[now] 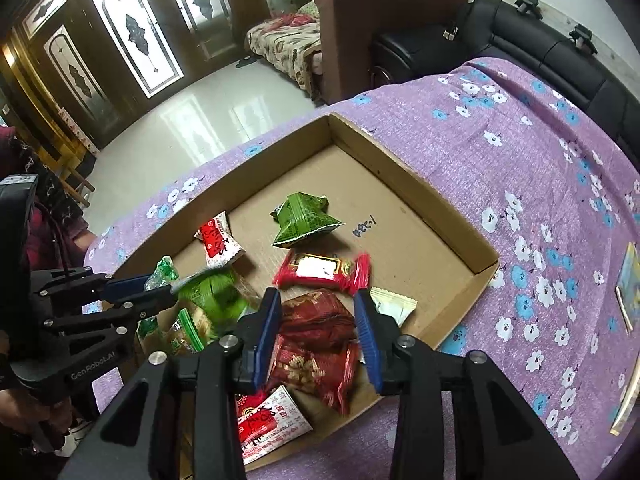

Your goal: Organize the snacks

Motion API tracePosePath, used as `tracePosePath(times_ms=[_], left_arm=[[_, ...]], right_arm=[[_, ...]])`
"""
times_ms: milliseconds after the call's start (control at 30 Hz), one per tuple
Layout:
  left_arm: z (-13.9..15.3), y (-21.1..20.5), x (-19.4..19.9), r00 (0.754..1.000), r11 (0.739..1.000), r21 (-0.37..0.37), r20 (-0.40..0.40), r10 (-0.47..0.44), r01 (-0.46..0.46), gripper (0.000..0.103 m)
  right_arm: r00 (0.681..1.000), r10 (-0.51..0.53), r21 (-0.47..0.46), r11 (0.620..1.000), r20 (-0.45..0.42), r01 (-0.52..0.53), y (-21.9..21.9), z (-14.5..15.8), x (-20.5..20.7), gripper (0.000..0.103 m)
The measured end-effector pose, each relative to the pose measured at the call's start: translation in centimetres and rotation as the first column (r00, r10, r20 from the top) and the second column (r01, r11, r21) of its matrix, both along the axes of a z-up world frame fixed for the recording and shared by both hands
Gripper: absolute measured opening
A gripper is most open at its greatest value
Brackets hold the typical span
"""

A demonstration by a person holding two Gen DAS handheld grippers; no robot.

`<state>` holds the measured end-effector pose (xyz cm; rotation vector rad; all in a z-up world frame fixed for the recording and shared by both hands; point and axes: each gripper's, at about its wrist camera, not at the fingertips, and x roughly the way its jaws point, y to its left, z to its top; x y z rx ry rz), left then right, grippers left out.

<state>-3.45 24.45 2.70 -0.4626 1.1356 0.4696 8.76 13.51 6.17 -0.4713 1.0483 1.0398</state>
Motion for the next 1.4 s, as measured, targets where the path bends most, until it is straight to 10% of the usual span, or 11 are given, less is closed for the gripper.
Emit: tracePosePath(times_ms=[333,700,967,1400], left_arm=[[0.4,-0.1,-0.2,1.0,1.0,-0.003,0.011,-0.009,0.009,0.073],[4.0,-1.8,-1.3,0.996,0.995,0.092,0.075,-0.036,0.03,0.098],[6.9,-8.6,0.7,0.972,0.959,0.212,0.102,-0.214,0.189,0.102],[7.1,-19.6,4.3,0.891,0.886,0.197,0.096,-0.444,0.421,0.103]], right_arm=[[1.0,-0.004,0.021,1.0,0.009,0.004,-0.1,0.7,-0.1,0.043],[0.998,-0.048,0.169,0.985,0.028,0.042,-4.0,4.9,-1.3,0.052],[0.966,-0.247,0.297,0.93,0.074,0.216,-12.9,7.1,-2.5,0.07],[0.832,-0.553,0.29,0.804,0.043,0.519,-25.4,5.5,-4.7,0.082]])
